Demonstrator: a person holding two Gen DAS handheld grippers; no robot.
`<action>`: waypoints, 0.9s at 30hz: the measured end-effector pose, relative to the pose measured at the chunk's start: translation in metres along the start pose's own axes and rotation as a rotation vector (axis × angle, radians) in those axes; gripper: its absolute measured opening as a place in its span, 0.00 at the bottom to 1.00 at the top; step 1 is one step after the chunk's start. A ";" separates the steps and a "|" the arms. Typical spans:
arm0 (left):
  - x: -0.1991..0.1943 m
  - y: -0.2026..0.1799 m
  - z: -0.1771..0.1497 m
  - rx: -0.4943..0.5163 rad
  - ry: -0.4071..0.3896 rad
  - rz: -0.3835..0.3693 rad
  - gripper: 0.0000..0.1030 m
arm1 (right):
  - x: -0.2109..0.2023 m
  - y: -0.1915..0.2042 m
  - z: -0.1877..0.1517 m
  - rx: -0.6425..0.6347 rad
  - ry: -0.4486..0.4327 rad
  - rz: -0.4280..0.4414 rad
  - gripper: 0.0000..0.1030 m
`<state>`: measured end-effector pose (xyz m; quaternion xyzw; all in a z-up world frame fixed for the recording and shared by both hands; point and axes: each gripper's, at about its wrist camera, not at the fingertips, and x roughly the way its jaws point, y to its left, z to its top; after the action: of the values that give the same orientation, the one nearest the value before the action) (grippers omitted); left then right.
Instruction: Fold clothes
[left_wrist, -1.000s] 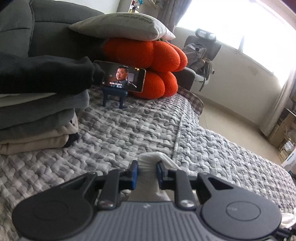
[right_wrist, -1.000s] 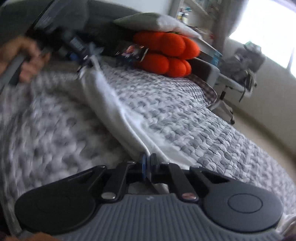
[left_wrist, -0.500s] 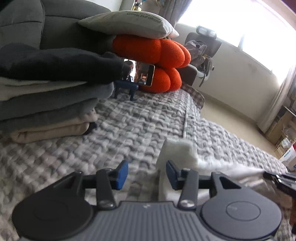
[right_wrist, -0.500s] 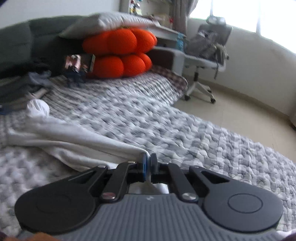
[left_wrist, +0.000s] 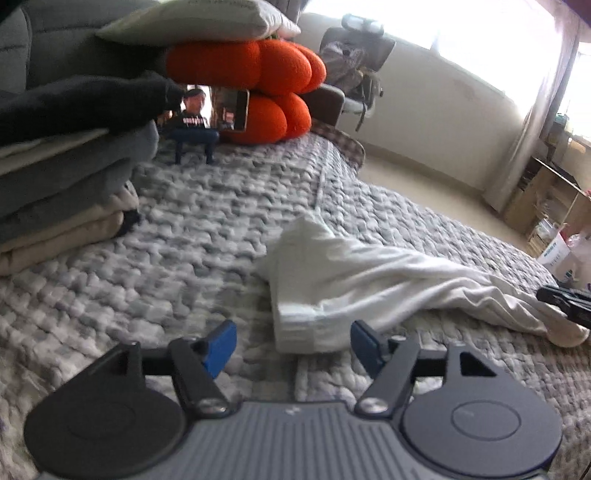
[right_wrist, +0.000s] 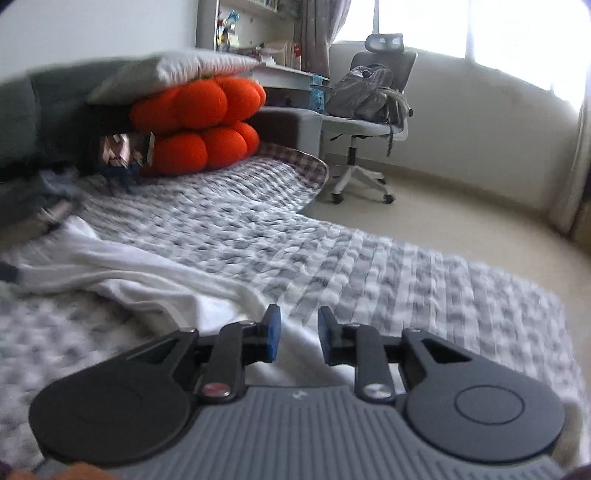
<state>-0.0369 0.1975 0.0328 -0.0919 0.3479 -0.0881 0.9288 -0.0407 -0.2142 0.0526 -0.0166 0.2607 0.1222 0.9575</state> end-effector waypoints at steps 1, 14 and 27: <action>0.002 0.001 0.000 -0.011 0.005 -0.004 0.76 | -0.011 -0.006 -0.004 0.032 -0.002 0.028 0.25; -0.007 0.003 0.018 -0.142 -0.162 -0.015 0.22 | -0.071 -0.075 -0.072 0.263 0.028 -0.202 0.25; -0.119 0.030 0.053 -0.344 -0.408 -0.132 0.21 | -0.092 -0.128 -0.077 0.459 -0.010 -0.244 0.30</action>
<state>-0.0872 0.2596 0.1406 -0.2866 0.1567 -0.0678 0.9427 -0.1245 -0.3668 0.0284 0.1704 0.2730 -0.0562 0.9451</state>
